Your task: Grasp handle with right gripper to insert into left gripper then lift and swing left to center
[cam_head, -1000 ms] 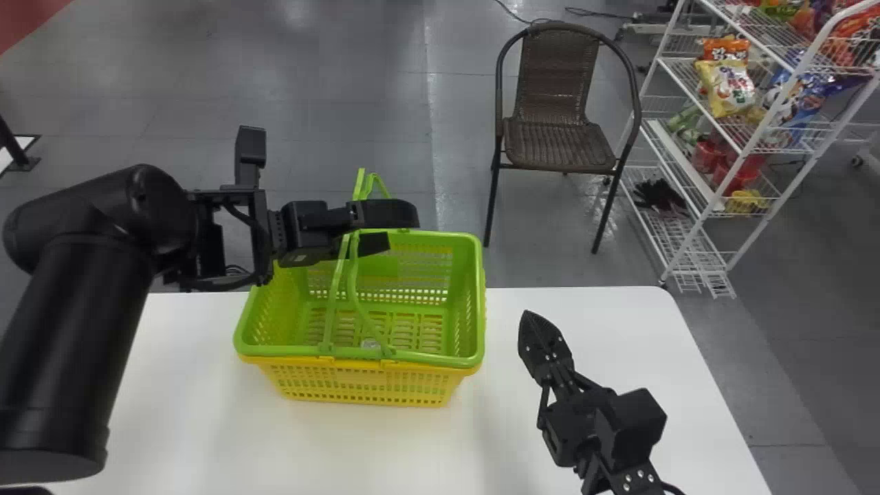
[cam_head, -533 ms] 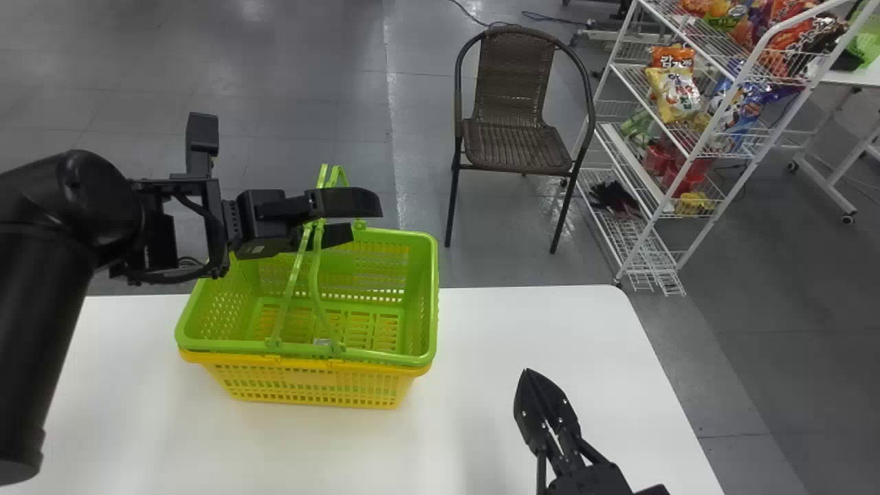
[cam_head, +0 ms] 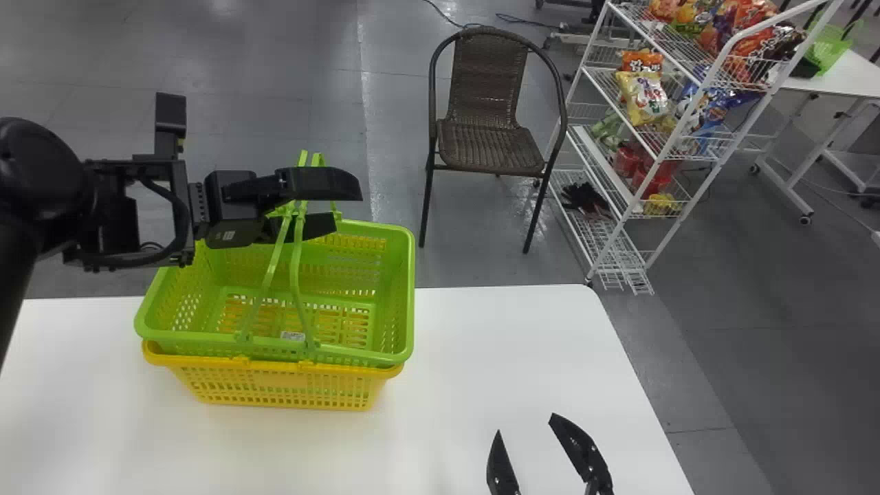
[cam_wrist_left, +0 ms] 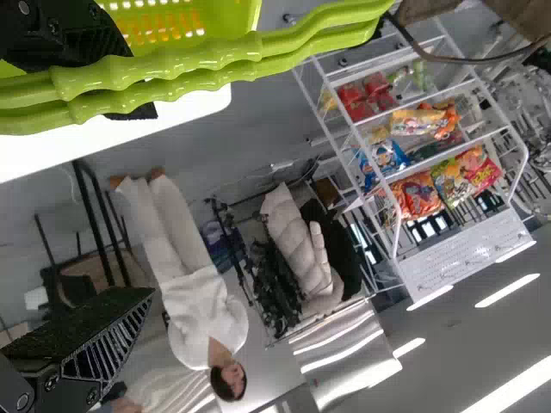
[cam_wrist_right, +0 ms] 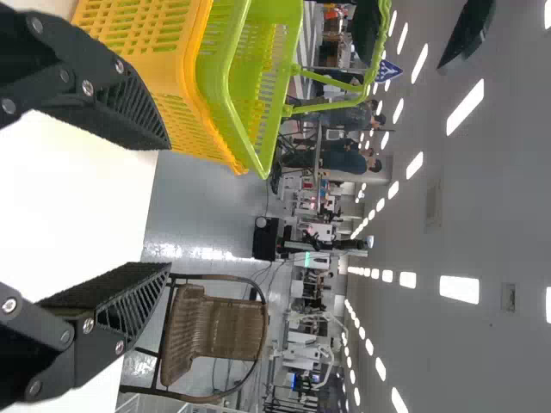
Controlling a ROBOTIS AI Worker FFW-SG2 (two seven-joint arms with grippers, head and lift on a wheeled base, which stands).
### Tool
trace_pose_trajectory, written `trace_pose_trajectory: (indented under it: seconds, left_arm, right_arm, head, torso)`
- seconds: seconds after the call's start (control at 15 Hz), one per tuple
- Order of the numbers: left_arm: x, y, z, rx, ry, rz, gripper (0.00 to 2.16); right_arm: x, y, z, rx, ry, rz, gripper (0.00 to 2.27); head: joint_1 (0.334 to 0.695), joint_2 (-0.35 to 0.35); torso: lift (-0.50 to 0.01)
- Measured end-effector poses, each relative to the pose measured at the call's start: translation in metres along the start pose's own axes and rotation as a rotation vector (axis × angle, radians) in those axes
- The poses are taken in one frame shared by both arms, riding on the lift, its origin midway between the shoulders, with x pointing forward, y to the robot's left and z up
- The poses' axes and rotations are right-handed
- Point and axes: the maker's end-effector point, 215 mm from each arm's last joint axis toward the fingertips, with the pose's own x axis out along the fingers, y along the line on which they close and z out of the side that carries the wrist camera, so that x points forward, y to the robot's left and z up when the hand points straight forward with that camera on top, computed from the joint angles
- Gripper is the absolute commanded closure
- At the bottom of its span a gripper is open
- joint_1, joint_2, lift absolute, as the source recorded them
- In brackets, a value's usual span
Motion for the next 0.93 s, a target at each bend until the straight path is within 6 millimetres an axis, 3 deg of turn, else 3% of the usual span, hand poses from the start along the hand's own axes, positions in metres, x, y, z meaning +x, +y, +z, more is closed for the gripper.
trace_pose_trajectory:
  seconds: [0.2,0.4,0.93]
  left_arm:
    - [-0.002,-0.033,0.001,-0.029,0.044,-0.052,0.09]
    - [-0.007,-0.059,0.014,-0.019,0.066,-0.074,0.08]
    - [-0.031,-0.118,0.078,-0.010,0.065,-0.108,0.07]
  right_arm:
    - [-0.007,0.000,-0.005,0.000,0.003,-0.001,0.05]
    - [-0.013,0.000,-0.008,0.002,0.002,-0.002,0.05]
    - [-0.027,0.002,-0.018,0.003,0.006,-0.001,0.05]
  head:
    - [0.695,-0.246]
    - [0.695,-0.254]
    - [0.695,-0.236]
  torso:
    - [0.000]
    - [0.000]
    - [0.000]
